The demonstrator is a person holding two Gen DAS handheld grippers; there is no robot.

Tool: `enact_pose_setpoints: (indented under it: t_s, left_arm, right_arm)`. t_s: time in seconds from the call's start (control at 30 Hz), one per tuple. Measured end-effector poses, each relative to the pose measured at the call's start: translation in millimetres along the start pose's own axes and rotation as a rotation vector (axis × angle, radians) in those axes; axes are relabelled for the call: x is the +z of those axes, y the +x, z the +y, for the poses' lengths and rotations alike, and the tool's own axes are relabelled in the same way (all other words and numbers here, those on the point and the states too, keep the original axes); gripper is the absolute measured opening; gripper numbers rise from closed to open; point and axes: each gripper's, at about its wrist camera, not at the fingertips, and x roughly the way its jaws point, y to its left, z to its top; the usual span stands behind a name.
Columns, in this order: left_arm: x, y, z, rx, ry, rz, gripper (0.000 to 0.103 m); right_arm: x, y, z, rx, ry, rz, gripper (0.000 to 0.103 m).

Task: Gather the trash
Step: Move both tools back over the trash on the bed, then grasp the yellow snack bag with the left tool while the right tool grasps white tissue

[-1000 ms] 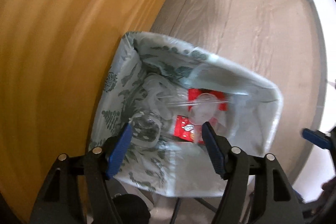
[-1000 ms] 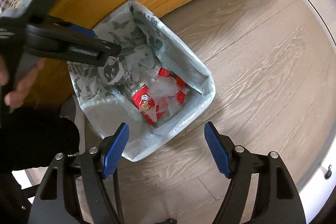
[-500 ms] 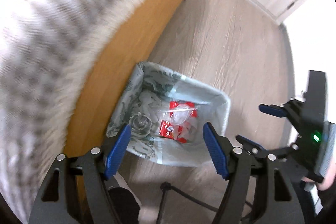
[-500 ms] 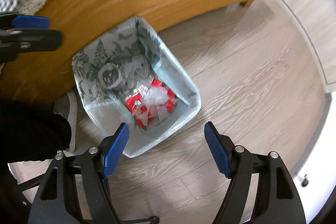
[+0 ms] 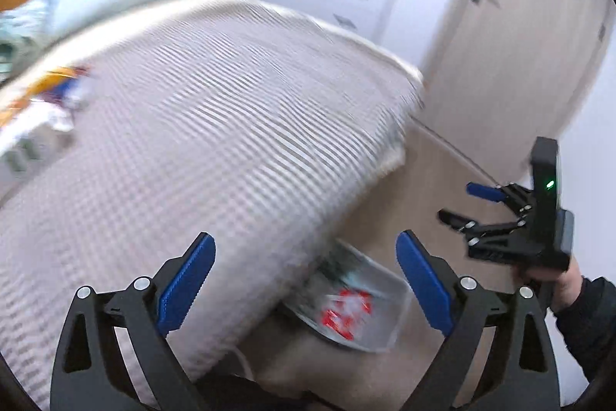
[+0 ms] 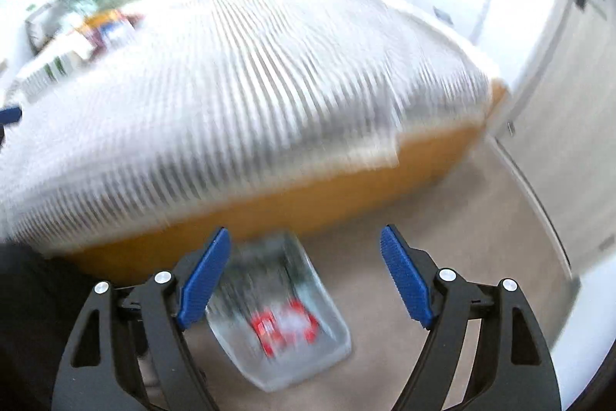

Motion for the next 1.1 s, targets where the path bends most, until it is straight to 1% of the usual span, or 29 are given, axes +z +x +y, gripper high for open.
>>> enact_pose_setpoints:
  t_s: [0.03,0.1,0.13,0.2,0.23,0.27,0.33,0.4,0.5,0.6,0.73,0.77,0.83,0.87,0.9,0.93,0.97,1.0,1.03,1.07,1.1]
  left_arm:
    - [2.1,-11.7,12.4,0.025,-0.012,-0.031,0.095]
    - [4.8,-38.4,45.6,0.114,-0.049,-0.102,0.095]
    - [4.9,-49.2,63.1,0.159,-0.069,-0.125,0.095]
    - [4.1,-62.5,93.1,0.222,-0.109,-0.141,0.095]
    - [5.7,-73.6,110.3,0.247,-0.135,-0.149,0.095]
    - [4.8,-80.8,129.2,0.271,-0.173,-0.161,0.095]
    - [2.8,-93.5,166.7,0.323,-0.257,-0.180,0.095]
    - [3.4,-103.0,193.4,0.362,-0.317,-0.198,0.095]
    - [0.3,-118.7,232.7,0.422,-0.385,-0.225,0.095]
    - [-0.6,-129.3,264.8,0.456,-0.413,-0.255,0.095]
    - [22.5,-138.0,301.2,0.442,-0.429,-0.292,0.095]
    - [34.2,-138.2,318.2,0.437,-0.439,-0.295,0.095]
    - [60.0,-130.9,356.1,0.398,-0.495,-0.278,0.095]
    - [76.0,-124.4,383.1,0.359,-0.545,-0.255,0.093]
    - [92.2,-114.2,411.6,0.279,-0.596,-0.226,0.090]
    - [102.8,-105.1,428.3,0.232,-0.633,-0.195,0.077]
    - [116.6,-92.7,451.3,0.217,-0.693,-0.156,0.073]
    - [129.9,-79.3,467.9,0.203,-0.718,-0.130,0.073]
    - [139.2,-67.3,480.5,0.178,-0.722,-0.115,0.073]
    - [147.2,-50.6,495.8,0.176,-0.743,-0.093,0.073]
    - [149.9,-33.1,509.5,0.201,-0.783,-0.052,0.073]
  right_arm:
    - [14.4,-3.9,7.0,0.014,-0.017,-0.030,0.077]
    - [47.7,-10.7,29.0,0.061,-0.065,-0.097,0.077]
    - [60.1,-12.3,39.5,0.089,-0.088,-0.117,0.077]
    - [89.9,-13.0,67.5,0.168,-0.153,-0.161,0.085]
    - [101.1,-12.1,79.5,0.205,-0.184,-0.178,0.085]
    - [118.5,-7.1,100.3,0.253,-0.243,-0.193,0.085]
    - [137.9,1.0,125.6,0.274,-0.315,-0.203,0.085]
    - [160.5,11.6,155.9,0.300,-0.380,-0.222,0.085]
    - [193.1,26.1,194.7,0.353,-0.418,-0.241,0.085]
    - [223.5,46.0,229.6,0.382,-0.426,-0.252,0.085]
    - [249.8,64.6,266.0,0.438,-0.418,-0.261,0.085]
    - [256.1,68.7,275.3,0.443,-0.415,-0.257,0.085]
    - [263.8,76.6,287.0,0.464,-0.410,-0.253,0.085]
    - [265.7,78.6,291.7,0.470,-0.411,-0.251,0.085]
    - [266.9,80.7,297.4,0.478,-0.415,-0.252,0.085]
    - [267.7,82.0,301.7,0.485,-0.419,-0.253,0.085]
    - [268.4,84.1,305.6,0.493,-0.424,-0.253,0.085]
    - [269.0,86.6,308.7,0.498,-0.428,-0.250,0.085]
    - [269.6,88.7,310.9,0.503,-0.430,-0.248,0.085]
    - [270.2,91.2,311.7,0.507,-0.430,-0.246,0.085]
    - [271.5,93.5,312.2,0.509,-0.428,-0.244,0.085]
